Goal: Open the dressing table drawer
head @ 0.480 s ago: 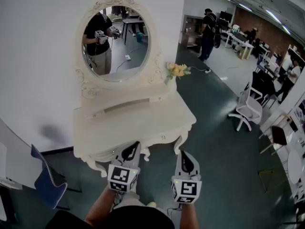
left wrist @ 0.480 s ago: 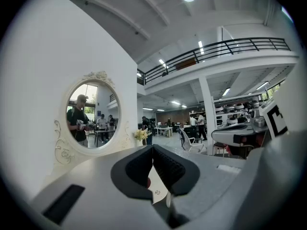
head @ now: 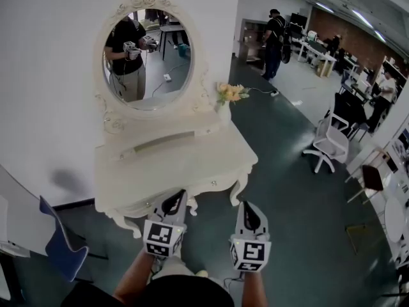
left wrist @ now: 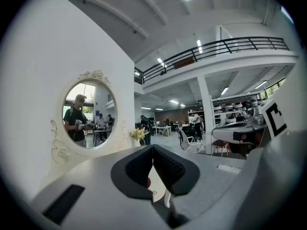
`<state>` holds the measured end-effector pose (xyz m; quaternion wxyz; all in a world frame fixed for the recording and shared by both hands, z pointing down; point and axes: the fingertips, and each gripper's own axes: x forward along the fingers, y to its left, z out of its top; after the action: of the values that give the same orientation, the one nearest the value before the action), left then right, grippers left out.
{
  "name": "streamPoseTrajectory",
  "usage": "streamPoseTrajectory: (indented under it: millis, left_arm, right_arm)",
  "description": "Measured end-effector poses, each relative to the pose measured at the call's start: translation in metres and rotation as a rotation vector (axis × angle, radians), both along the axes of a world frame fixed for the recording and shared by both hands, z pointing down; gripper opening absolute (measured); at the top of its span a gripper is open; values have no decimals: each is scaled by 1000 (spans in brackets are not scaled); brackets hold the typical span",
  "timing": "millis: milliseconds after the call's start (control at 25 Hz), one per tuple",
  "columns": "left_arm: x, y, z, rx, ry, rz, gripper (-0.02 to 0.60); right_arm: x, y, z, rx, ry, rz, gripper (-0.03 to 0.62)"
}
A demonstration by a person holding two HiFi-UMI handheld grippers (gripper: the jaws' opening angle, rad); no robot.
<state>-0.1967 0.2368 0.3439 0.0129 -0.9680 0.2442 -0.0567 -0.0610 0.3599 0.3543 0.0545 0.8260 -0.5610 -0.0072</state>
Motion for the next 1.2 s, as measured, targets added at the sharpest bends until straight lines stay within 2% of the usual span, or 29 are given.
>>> streamPoseTrajectory:
  millis: [360,640,1200]
  left_arm:
    - [31,5,-1,-6,-1,27,5]
    - [76,-21,4,-4,-7,53,5]
    - [179,-130,15,-51,-31,77,5]
  right_arm:
    - [26,7,4,-5,-18,19,-2]
    - [67,-8,14,-27,-34,58,-2]
    - [164,-121,26,-49,-70,65,-2]
